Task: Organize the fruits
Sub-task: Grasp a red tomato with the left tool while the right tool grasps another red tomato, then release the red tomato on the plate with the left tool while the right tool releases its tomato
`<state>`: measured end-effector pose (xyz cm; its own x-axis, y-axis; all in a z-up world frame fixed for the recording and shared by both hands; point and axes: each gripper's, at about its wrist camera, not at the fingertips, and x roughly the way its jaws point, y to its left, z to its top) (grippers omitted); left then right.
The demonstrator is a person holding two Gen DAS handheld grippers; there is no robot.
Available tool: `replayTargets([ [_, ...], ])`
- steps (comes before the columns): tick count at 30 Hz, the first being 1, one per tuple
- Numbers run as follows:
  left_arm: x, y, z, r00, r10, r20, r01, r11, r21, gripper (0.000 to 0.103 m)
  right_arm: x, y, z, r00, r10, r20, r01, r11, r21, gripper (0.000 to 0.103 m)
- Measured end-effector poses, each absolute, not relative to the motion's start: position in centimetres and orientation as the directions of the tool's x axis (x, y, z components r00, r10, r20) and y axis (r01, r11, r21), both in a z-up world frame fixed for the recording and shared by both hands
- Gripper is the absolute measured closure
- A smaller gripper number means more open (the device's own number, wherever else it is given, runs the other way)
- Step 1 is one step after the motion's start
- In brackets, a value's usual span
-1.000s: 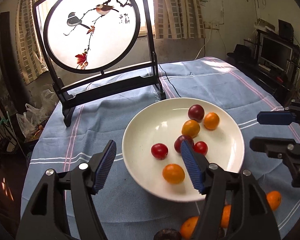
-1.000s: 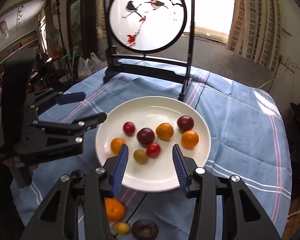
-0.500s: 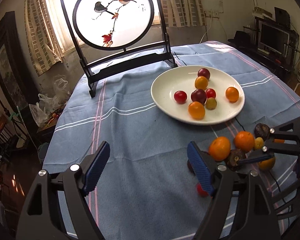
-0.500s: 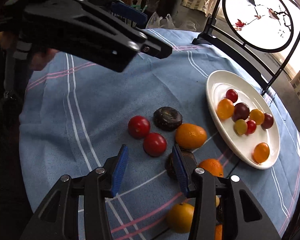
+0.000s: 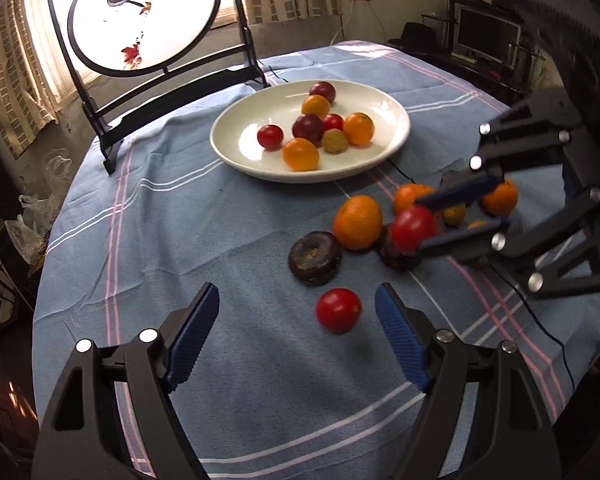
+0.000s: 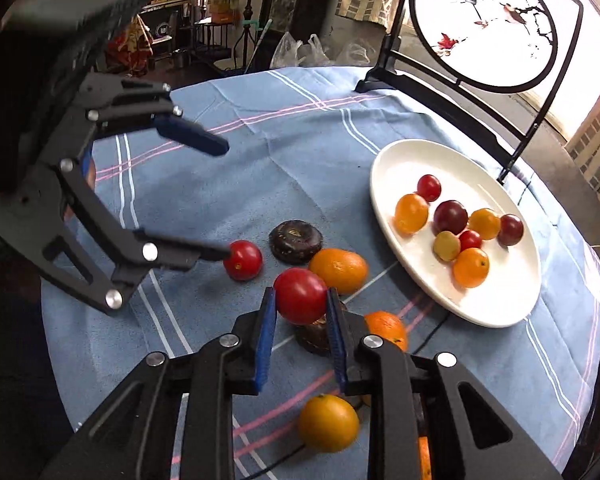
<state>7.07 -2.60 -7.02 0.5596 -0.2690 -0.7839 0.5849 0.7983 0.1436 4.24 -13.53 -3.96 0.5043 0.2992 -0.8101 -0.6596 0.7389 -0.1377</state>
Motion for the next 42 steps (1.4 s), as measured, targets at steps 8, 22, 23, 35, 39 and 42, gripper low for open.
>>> replayTargets([
  [8, 7.6, -5.0, -10.1, 0.503, -0.243, -0.83, 0.596, 0.793, 0.128, 0.057, 3.6, -15.2, -4.8, 0.497, 0.283, -0.82, -0.629, 0.768, -0.116, 0.078],
  [22, 10.4, -5.3, -2.5, 0.643, -0.273, -0.716, 0.522, 0.84, 0.148, 0.074, 5.9, -19.5, -0.3, 0.631, 0.28, -0.724, -0.502, 0.859, -0.106, 0.078],
  [23, 11.2, -5.7, -1.7, 0.664, -0.272, -0.697, 0.507, 0.849, 0.152, 0.074, 6.5, -19.9, 0.4, 0.652, 0.275, -0.707, -0.479, 0.872, -0.102, 0.078],
  [35, 22.0, -11.6, -1.5, 0.725, -0.19, -0.662, 0.376, 0.914, 0.15, 0.074, 16.4, -23.6, 0.8, 0.708, 0.187, -0.682, -0.288, 0.957, -0.037, 0.077],
  [39, 24.2, -12.1, -3.7, 0.698, -0.172, -0.695, 0.377, 0.913, 0.153, 0.074, 19.0, -24.3, -1.1, 0.683, 0.168, -0.711, -0.264, 0.964, -0.026, 0.076],
  [42, 25.4, -12.2, -4.7, 0.687, -0.16, -0.709, 0.376, 0.913, 0.158, 0.074, 20.3, -24.7, -2.2, 0.669, 0.162, -0.725, -0.252, 0.968, -0.017, 0.076],
])
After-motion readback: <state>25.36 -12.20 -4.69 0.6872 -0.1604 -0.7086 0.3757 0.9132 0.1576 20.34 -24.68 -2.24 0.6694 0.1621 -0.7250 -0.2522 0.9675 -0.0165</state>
